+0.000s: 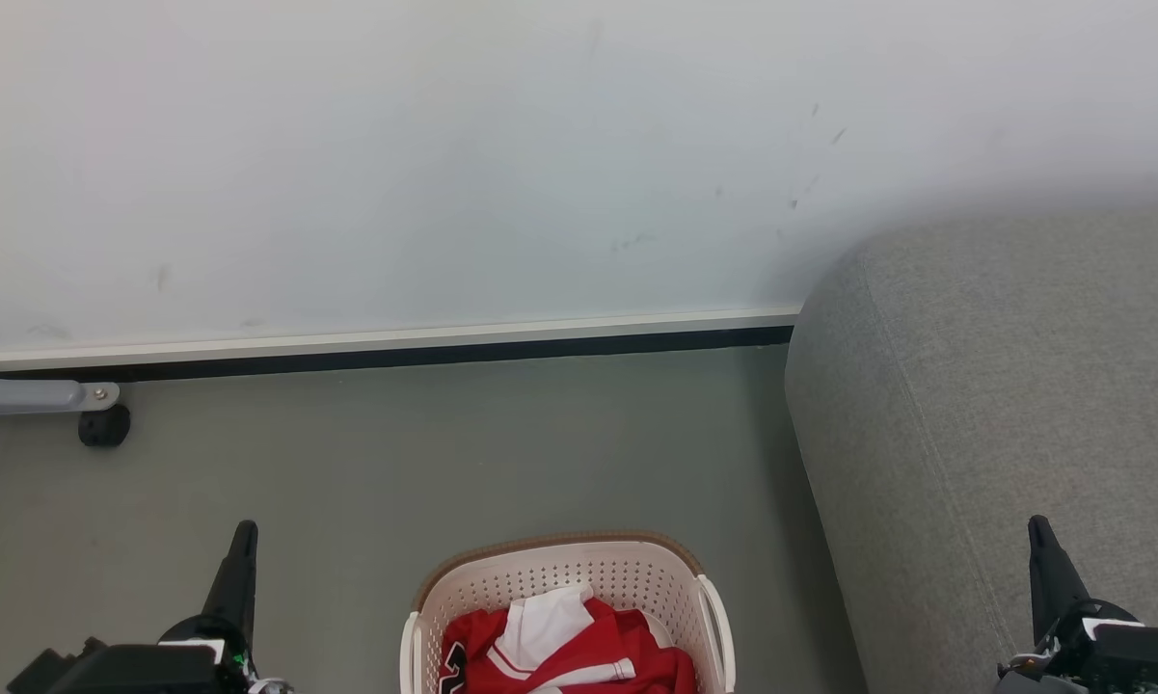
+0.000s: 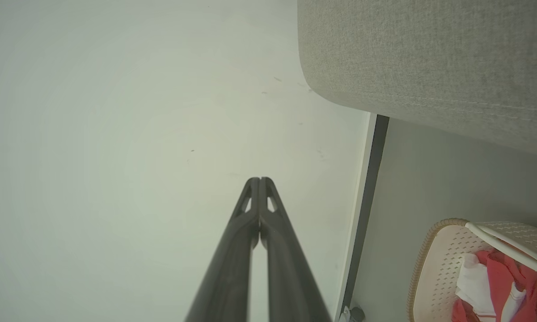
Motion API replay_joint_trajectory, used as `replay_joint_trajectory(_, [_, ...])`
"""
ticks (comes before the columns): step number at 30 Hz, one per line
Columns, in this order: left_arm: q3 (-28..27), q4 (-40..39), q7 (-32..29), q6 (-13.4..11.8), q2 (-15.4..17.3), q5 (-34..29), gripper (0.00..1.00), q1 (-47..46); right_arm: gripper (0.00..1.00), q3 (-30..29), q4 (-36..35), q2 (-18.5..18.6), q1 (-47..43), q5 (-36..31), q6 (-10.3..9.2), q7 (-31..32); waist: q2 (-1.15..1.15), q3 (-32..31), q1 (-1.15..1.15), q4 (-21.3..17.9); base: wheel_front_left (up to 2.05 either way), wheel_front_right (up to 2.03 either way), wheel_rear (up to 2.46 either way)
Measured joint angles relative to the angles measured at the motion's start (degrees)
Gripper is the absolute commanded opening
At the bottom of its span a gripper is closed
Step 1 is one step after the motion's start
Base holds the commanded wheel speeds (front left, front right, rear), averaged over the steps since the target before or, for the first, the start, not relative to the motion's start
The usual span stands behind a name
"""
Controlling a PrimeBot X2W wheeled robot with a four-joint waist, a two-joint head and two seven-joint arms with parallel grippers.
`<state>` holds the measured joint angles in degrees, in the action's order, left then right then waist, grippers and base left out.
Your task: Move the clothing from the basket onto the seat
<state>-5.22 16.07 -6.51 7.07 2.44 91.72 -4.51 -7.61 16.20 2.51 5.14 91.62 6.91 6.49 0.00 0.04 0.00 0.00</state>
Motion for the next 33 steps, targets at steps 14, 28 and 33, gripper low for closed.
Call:
replay_joint_trajectory(14, [0.2, 2.2, 0.0, -0.1, -0.5, 0.0, 1.0, 1.6, 1.0, 0.2, 2.2, -0.7, -1.5, 0.0, -0.18, 0.0, 0.0, 0.0, 0.0, 0.0, 0.0, 0.0, 0.0])
replay_joint_trajectory(28, [1.9, 1.5, 2.2, -0.2, -0.6, 0.0, 1.0, 2.3, 1.0, 2.4, 1.2, -0.9, -2.0, -0.6, -0.34, -2.4, 0.0, 0.1, 0.01, 0.0, 0.0, 0.0, 0.0])
replay_joint_trajectory(33, [2.5, 0.9, 3.2, -0.2, -0.6, -0.3, 1.0, 2.2, 1.0, 3.2, 0.6, -0.9, -1.8, -1.9, -0.34, -3.3, 0.0, 0.1, 0.01, 0.0, 0.0, 0.0, 0.0])
